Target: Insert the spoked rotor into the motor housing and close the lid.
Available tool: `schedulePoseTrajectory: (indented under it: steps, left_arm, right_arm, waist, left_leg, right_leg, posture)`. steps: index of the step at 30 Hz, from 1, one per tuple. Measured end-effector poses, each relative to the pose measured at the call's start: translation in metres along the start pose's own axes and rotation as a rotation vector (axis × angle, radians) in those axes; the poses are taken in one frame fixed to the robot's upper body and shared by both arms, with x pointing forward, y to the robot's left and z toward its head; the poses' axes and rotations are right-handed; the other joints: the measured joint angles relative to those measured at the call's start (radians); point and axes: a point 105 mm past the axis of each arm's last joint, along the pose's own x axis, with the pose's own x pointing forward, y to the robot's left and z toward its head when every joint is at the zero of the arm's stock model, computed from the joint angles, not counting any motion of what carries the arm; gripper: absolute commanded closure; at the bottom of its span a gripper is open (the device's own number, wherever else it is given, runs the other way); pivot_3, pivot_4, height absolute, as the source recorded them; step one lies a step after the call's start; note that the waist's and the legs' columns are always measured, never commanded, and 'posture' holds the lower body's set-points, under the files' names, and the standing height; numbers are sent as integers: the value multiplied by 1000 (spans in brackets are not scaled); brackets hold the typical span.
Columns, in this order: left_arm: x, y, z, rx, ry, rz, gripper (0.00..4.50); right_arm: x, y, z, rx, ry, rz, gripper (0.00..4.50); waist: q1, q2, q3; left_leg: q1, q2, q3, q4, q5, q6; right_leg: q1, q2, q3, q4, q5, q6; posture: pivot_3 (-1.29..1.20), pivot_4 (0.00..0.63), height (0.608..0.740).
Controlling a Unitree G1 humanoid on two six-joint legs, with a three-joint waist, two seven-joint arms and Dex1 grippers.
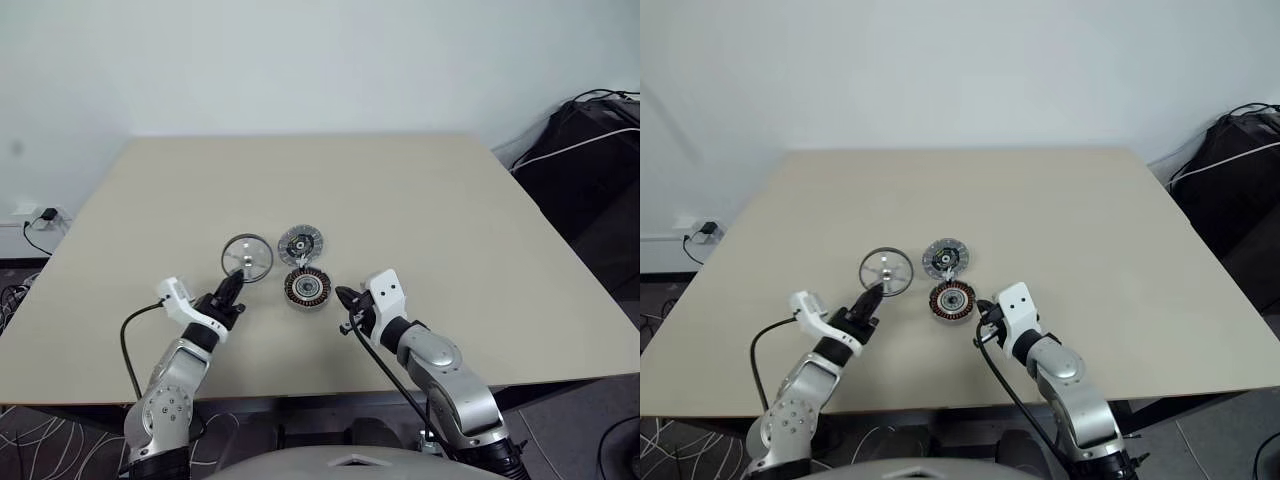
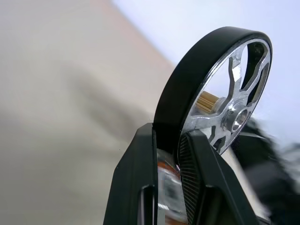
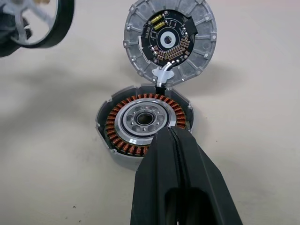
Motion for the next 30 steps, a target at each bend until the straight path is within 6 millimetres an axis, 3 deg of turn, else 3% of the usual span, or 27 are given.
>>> schedulePoseTrajectory:
  steps: [8,15,26,30]
  left_arm:
    - [24,-32,-35,-77,199,-67,4093]
    - [26,-27,-55,-115,335,10,4093]
    - [22,-4,-57,-146,379,190,4093]
    - [21,-5,-60,-167,407,201,4093]
  right_arm:
    - [0,-1,1,-1,-2,-6,4500]
    - [-4,-2,0,5,-4,-30,4500]
    - [-7,-4,-2,10,-2,-50,4500]
    - [-6,-4,-1,8,-4,-49,4500]
  waist:
    - [-1,0,0]
    - [0,-1,0]
    - [0,-1,1]
    - [1,-1,1]
  left_leg:
    - [0,0,0,0,0,0]
    - [0,0,0,0,0,0]
    - [0,0,0,0,0,0]
    - [0,0,0,0,0,0]
  right_leg:
    - [0,4,0,0,0,1]
    - [0,4,0,0,0,1]
    - [0,4,0,0,0,1]
    - [0,4,0,0,0,1]
  posture:
    - [0,0,740]
    - [0,0,740]
    - [0,0,740]
    - [0,0,740]
